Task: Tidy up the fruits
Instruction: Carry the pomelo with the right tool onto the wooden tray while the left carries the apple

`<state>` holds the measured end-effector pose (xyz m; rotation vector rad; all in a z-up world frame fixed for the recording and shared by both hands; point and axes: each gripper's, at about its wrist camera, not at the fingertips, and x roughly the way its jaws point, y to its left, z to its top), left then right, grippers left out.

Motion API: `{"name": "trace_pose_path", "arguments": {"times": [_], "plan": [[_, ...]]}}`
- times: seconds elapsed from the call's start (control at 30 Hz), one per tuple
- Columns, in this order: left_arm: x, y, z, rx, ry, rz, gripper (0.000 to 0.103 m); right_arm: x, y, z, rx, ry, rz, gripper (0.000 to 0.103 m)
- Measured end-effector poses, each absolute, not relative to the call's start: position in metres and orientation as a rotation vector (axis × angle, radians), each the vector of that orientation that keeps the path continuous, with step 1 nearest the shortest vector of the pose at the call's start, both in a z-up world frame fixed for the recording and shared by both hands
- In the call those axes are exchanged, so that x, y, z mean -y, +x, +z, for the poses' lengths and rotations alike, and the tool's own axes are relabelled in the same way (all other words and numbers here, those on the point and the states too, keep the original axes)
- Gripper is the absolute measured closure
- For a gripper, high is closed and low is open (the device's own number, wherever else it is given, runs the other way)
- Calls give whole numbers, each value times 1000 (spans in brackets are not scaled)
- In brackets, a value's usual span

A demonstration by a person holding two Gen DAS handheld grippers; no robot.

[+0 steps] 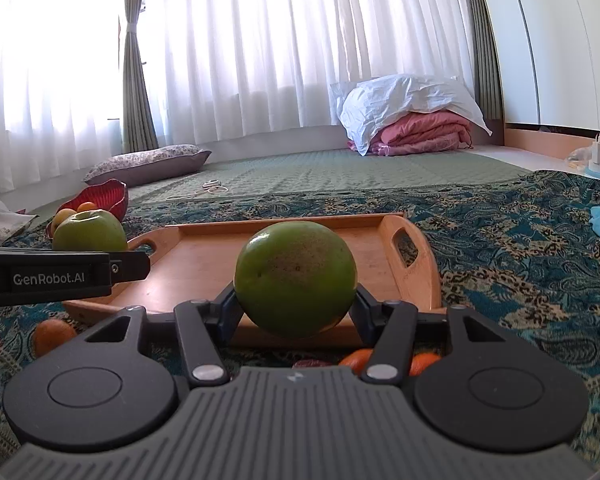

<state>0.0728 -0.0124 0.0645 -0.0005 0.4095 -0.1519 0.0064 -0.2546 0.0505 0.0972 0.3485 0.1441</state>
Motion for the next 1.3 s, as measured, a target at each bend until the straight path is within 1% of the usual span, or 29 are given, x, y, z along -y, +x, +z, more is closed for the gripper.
{"name": "trace_pose_path", "arguments": {"times": [0.37, 0.6, 0.93, 1.3], "plan": [[6, 124, 66, -507, -58, -151, 48, 259, 60, 59, -464, 110, 111, 44], [2, 154, 55, -588, -92, -133, 48, 266, 87, 53, -522, 142, 86, 44], [2, 170, 41, -643, -71, -117, 48, 270, 93, 41, -581, 158, 57, 44], [5, 176, 33, -661, -63, -112, 48, 266, 97, 33, -616, 146, 57, 44]]}}
